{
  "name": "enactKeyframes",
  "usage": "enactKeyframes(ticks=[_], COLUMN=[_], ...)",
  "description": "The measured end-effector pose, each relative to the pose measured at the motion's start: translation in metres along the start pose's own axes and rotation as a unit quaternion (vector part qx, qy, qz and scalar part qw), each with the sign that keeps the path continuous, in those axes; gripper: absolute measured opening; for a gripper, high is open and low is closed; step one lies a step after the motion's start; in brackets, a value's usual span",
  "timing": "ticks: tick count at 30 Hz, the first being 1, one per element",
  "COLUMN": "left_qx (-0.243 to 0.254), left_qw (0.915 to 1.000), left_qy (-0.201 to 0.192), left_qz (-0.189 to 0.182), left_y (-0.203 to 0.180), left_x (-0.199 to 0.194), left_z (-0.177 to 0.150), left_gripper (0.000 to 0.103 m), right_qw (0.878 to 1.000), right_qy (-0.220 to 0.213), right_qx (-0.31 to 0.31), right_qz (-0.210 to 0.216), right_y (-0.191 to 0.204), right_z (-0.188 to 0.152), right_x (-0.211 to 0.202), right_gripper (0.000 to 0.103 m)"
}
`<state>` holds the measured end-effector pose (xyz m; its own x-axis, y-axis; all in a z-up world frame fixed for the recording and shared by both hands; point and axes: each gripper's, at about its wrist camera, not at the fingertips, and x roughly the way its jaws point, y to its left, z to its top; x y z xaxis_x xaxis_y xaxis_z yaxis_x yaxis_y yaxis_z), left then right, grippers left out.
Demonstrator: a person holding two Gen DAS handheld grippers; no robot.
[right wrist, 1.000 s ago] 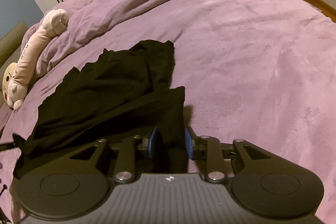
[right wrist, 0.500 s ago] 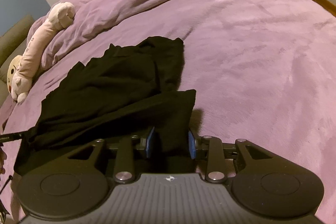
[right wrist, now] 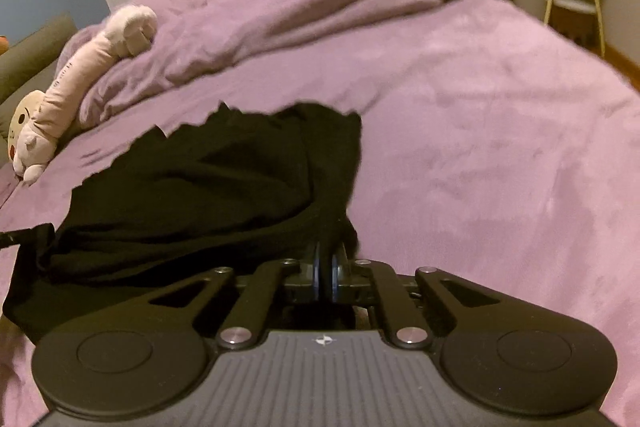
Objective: Fold small clothes
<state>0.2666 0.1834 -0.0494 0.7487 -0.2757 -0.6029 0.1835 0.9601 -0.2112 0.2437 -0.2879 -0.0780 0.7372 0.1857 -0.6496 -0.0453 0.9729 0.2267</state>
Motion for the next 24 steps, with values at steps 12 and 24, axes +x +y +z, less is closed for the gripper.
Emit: enactKeyframes(ticks=[12,24], left_qx=[-0.084,-0.144], left_qw=[0.9877,0.9858], left_qy=[-0.129,0.039], left_qz=[0.025,0.077], left_y=[0.021,0.058], left_x=[-0.027,0.089], left_z=[0.082,0.045], left_gripper=[0.002,0.028], right_qw=[0.992,0.999], right_qy=[-0.122,-0.003], right_qx=[-0.01,-0.002], right_qz=[0.021,-0.032], right_y=[0.021,0.017], right_z=[0.067,0.073], right_x=[-0.034,0.081], right_gripper=[0.004,0.004])
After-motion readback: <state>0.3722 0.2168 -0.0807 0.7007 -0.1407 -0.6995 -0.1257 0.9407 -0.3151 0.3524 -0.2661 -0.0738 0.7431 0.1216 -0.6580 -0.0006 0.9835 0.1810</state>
